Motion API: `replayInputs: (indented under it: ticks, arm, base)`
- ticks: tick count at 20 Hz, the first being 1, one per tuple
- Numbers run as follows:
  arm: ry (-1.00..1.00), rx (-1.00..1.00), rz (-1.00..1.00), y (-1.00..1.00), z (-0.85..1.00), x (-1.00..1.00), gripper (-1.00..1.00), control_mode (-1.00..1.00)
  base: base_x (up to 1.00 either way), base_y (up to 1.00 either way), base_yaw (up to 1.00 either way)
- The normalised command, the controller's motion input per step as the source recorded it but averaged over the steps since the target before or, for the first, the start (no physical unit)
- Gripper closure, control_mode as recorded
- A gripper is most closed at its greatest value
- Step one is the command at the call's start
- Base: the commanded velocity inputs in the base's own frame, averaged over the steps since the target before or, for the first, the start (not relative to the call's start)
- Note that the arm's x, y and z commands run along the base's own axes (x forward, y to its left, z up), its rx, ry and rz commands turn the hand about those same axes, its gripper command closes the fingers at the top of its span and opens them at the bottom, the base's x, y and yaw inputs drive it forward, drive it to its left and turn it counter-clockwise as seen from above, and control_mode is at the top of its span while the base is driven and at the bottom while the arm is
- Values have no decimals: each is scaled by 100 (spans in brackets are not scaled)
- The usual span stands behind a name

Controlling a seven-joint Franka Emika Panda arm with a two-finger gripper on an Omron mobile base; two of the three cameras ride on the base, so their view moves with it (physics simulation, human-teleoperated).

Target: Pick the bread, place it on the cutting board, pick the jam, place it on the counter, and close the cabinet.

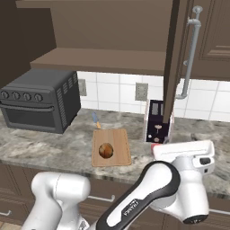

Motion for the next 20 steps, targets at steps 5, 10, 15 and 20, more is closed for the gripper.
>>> replayInputs:
  ticks: [5, 10, 15, 20]
  arm:
    - [0, 0, 0, -12, 15, 0, -100, -100]
    - [0, 0, 0, -10, 13, 0, -100, -100]
    - [0, 0, 0, -8, 12, 0, -100, -100]
    - [0, 0, 0, -3, 16, -6, -100, -100]
  base:
    - [0, 0, 0]
    - [0, 0, 0]
    - [0, 0, 0]
    - [0, 0, 0]
